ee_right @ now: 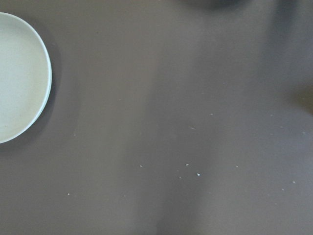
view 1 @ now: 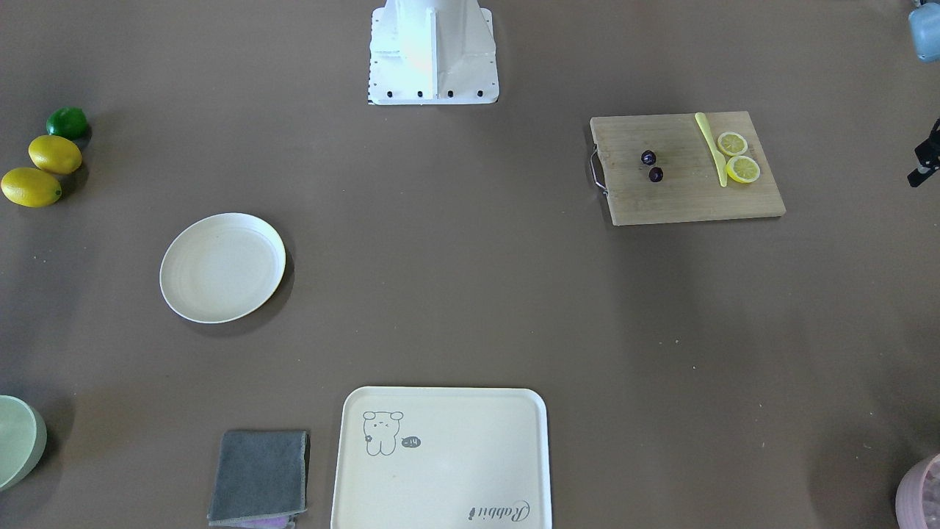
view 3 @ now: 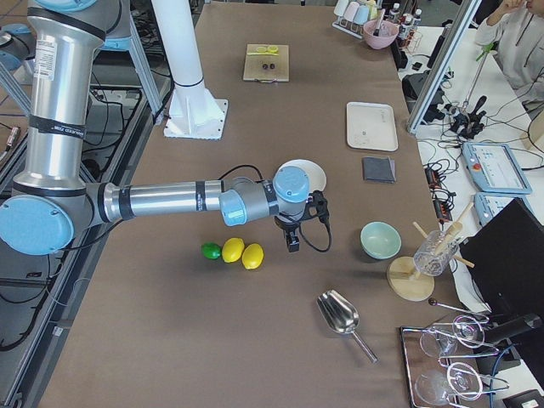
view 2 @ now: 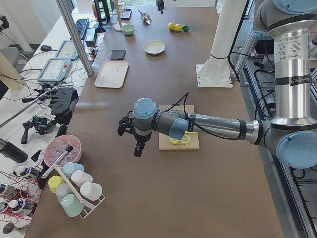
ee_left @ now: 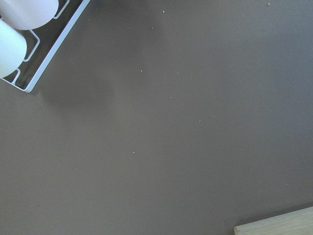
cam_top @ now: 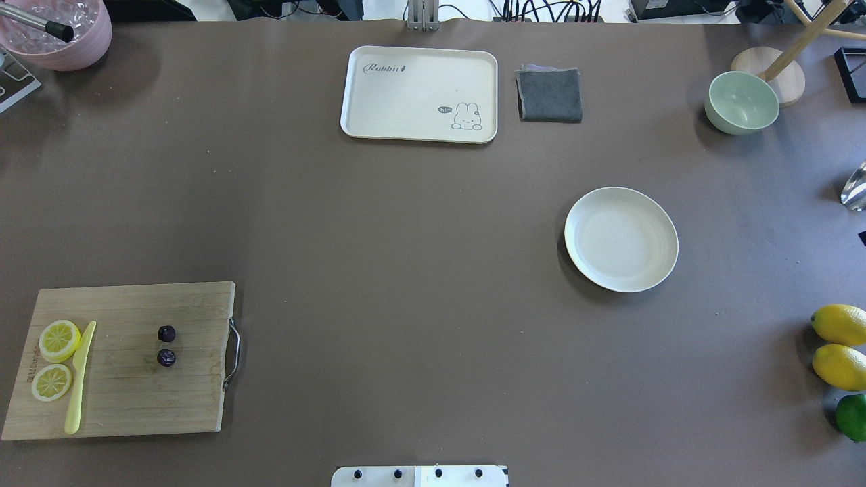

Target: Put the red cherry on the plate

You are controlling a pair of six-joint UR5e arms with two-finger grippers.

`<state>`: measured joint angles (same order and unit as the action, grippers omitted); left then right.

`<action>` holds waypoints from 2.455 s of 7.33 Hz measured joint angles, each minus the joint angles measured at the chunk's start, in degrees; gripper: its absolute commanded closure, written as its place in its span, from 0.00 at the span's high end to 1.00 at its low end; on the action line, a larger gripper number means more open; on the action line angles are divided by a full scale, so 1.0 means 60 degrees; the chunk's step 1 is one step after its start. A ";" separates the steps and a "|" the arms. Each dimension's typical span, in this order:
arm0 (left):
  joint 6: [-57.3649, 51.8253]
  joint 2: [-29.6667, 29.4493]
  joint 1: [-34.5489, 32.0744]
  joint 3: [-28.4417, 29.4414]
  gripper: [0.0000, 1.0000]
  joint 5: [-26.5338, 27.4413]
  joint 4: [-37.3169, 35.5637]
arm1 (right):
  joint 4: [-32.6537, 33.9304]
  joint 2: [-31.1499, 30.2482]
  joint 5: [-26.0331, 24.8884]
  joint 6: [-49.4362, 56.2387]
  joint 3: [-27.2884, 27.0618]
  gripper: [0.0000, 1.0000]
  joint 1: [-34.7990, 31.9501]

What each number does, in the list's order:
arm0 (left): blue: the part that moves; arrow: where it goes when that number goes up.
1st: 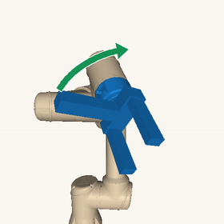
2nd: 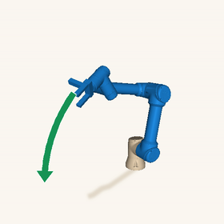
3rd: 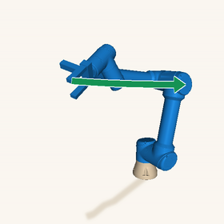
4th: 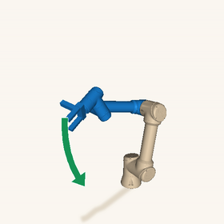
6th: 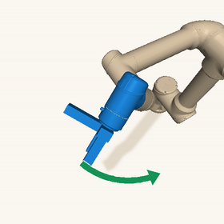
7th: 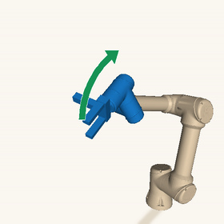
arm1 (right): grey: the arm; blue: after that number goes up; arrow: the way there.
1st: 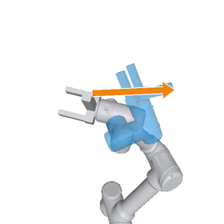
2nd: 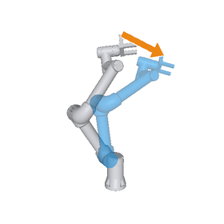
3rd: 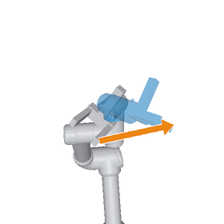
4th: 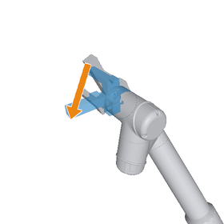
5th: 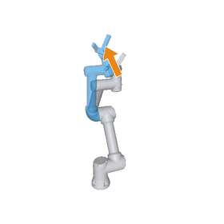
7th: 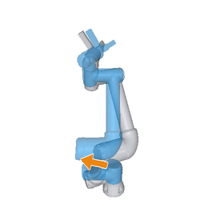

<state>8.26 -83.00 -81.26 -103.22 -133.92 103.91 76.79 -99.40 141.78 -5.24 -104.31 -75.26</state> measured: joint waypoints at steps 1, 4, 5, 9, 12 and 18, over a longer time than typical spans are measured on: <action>-0.0008 -0.0030 0.0105 -0.0006 0.97 -0.0003 0.0022 | -0.0104 0.0265 -0.0011 -0.0669 0.0028 0.97 0.0550; -0.0011 -0.0064 0.0260 0.0011 0.97 -0.0005 -0.0004 | -0.0190 0.1584 -0.0075 -0.2895 0.0232 1.00 0.2021; -0.0010 -0.0067 0.0271 0.0042 0.97 -0.0004 -0.0016 | -0.0362 0.1846 -0.0165 -0.3436 0.0304 1.00 0.2371; -0.0045 -0.0136 0.0714 0.0114 0.98 -0.0005 0.0033 | -0.2577 0.2490 -0.1424 -0.5835 0.1476 0.99 0.3634; 0.0616 -0.0059 0.0751 0.0118 0.98 -0.0001 0.0326 | -0.4038 0.2851 -0.1819 -0.6840 0.2519 0.54 0.4174; 0.1416 -0.0071 0.0770 0.0144 0.97 0.0099 0.0687 | -0.4229 0.3100 -0.2041 -0.7903 0.2554 0.00 0.4218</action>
<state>16.76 -83.43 -76.64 -102.36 -133.33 108.04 51.41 -80.80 129.53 -52.66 -88.99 -49.95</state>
